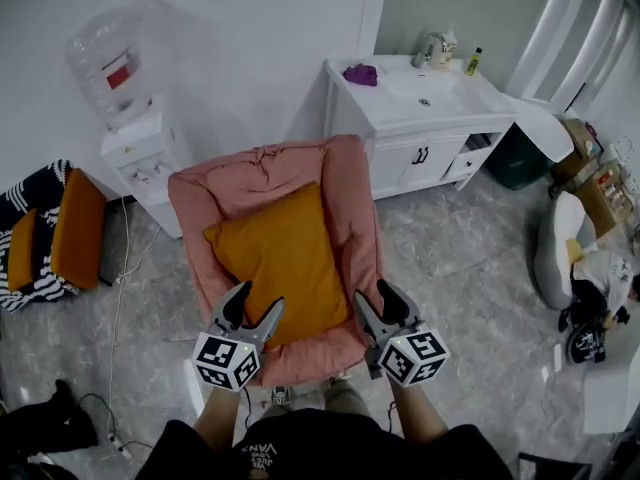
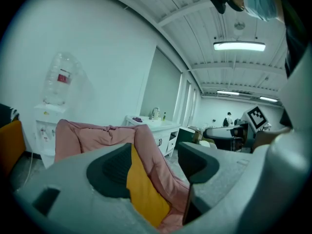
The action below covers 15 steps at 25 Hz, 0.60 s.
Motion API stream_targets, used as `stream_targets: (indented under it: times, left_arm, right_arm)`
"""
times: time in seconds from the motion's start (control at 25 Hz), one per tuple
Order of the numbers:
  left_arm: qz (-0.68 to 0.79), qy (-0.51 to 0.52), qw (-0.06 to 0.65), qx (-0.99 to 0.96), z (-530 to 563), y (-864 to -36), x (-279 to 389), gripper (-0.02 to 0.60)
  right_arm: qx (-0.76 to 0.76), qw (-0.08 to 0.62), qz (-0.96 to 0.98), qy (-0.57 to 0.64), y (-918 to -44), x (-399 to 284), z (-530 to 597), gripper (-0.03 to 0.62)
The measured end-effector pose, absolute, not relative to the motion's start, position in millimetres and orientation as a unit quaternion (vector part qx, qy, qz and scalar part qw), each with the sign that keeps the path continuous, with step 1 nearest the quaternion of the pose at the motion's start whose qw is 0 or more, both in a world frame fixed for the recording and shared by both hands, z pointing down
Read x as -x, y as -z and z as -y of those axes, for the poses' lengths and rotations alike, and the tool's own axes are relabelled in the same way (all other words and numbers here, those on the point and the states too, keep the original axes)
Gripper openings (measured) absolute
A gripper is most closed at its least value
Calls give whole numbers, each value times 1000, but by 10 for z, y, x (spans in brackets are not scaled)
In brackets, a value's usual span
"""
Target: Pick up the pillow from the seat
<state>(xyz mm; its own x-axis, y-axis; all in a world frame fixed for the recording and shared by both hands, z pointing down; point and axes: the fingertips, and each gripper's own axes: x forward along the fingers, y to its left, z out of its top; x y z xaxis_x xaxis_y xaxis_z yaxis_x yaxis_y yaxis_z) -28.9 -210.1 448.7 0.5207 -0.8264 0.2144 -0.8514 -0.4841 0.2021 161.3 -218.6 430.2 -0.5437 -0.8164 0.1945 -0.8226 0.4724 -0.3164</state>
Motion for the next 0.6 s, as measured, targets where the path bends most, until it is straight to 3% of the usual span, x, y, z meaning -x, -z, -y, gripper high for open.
stream_targets:
  times: [0.6]
  left_arm:
    - [548, -58, 232, -802, 2385, -5372, 352, 293]
  right_arm:
    - [-437, 74, 867, -227, -5020, -1660, 2907, 218]
